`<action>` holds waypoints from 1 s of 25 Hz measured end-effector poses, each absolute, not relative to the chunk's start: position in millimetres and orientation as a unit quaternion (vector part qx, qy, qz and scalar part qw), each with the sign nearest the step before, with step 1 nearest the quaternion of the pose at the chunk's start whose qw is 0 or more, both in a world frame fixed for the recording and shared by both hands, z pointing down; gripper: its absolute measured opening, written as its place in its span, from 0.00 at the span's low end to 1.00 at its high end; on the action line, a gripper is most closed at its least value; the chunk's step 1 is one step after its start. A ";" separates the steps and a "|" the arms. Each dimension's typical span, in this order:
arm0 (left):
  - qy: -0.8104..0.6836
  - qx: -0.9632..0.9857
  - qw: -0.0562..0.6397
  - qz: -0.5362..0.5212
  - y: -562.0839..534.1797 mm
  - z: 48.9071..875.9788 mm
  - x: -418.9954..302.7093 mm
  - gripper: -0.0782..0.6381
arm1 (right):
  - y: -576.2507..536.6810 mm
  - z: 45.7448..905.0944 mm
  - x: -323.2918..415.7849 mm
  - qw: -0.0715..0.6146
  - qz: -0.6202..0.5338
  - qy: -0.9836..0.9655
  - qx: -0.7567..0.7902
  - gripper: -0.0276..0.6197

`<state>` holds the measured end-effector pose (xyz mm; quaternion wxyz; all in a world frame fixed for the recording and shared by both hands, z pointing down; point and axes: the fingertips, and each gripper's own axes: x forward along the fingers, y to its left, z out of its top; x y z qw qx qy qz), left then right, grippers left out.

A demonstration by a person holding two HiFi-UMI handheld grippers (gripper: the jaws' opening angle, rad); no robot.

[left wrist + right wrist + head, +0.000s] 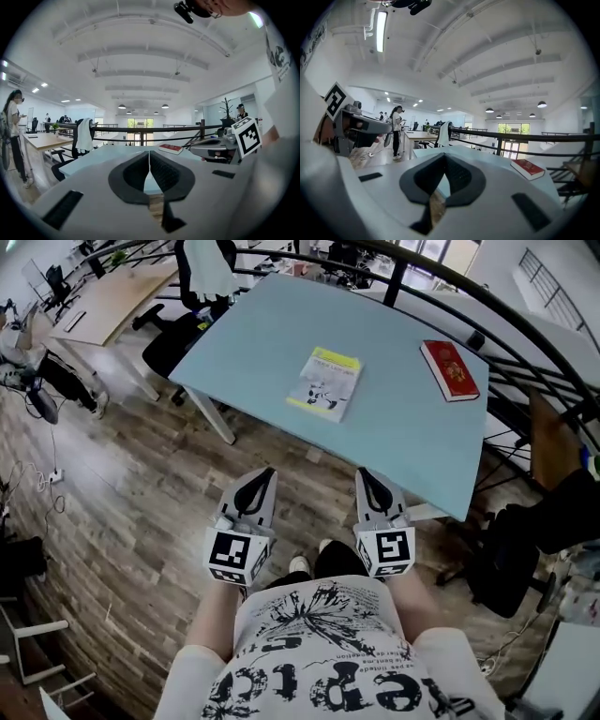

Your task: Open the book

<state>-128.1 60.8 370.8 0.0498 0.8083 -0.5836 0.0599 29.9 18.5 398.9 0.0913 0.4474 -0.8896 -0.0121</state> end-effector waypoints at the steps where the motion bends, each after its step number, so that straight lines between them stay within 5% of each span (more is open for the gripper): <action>1: -0.577 0.813 0.052 0.060 54.1 375.3 -129.5 0.14 | 13.0 401.4 28.3 0.091 -0.010 -0.886 0.454 0.06; 25: -0.422 0.898 0.030 0.119 -233.3 432.1 -121.3 0.14 | -222.4 450.5 35.3 0.101 0.021 -0.802 0.589 0.06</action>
